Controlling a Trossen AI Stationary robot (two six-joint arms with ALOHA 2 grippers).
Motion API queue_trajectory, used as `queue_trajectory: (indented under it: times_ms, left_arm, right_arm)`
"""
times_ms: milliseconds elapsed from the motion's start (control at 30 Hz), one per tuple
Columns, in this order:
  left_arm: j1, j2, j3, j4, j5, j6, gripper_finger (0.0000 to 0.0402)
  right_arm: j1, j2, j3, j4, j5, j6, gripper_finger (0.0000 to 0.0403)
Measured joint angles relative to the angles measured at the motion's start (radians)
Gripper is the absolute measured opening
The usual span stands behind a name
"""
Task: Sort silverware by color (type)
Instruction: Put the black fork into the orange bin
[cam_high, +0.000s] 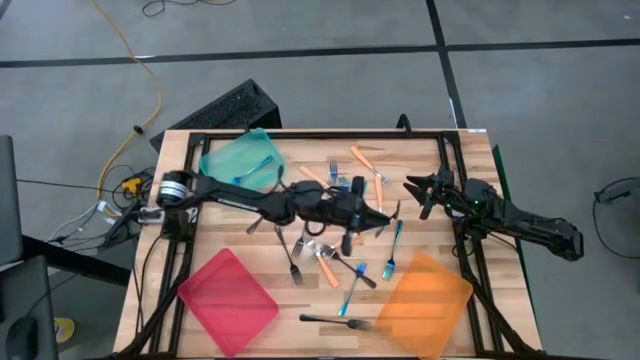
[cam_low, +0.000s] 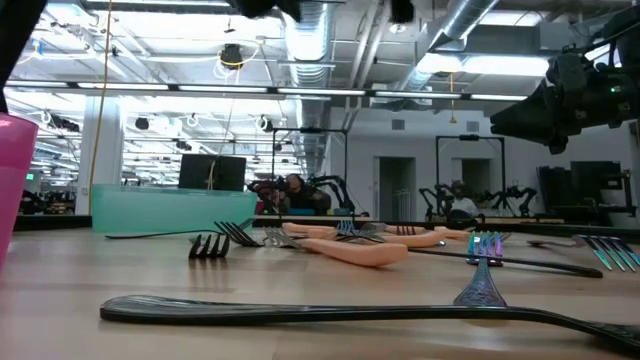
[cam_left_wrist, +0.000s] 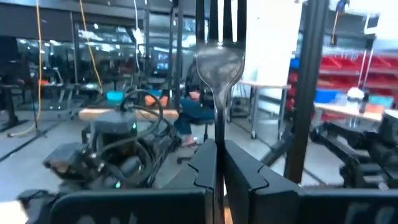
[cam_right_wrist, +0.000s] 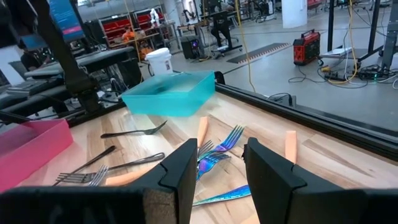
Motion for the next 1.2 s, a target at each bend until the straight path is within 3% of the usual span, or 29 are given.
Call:
queue_trajectory:
  times_ms: [133, 333, 467, 567, 767, 933, 1067, 1200]
  left_arm:
    - [0.002, 0.125, 0.136, -0.013, 0.061, -0.040, 0.0000]
    - [-0.005, 0.310, 0.392, -0.163, 0.204, -0.050, 0.0000]
    - [-0.015, 0.422, 0.540, -0.222, 0.235, -0.067, 0.0000]
    - [-0.026, 0.483, 0.635, -0.263, 0.342, -0.022, 0.0000]
    - [-0.063, 0.543, 0.700, -0.301, 0.398, 0.219, 0.0000]
    - [-0.085, 0.541, 0.703, -0.321, 0.367, 0.491, 0.0000]
    - [-0.105, 0.541, 0.701, -0.252, 0.262, 0.493, 0.0000]
    - [-0.113, 0.540, 0.702, -0.180, 0.250, 0.483, 0.0000]
  right_arm:
    - [0.001, 0.003, 0.000, 0.000, -0.001, 0.000, 0.0155]
    - [0.001, 0.013, 0.000, 0.000, -0.001, 0.000, 0.0155]
    - [0.001, 0.014, 0.000, 0.000, -0.003, 0.000, 0.0155]
    - [0.001, 0.014, 0.000, 0.000, -0.003, 0.000, 0.0155]
    - [0.001, 0.014, 0.000, 0.000, -0.003, -0.001, 0.0155]
    - [0.001, 0.014, 0.000, 0.000, -0.003, -0.001, 0.0155]
    - [0.001, 0.014, 0.000, 0.000, -0.003, -0.001, 0.0155]
    - [0.001, 0.014, 0.000, 0.000, -0.003, -0.001, 0.0155]
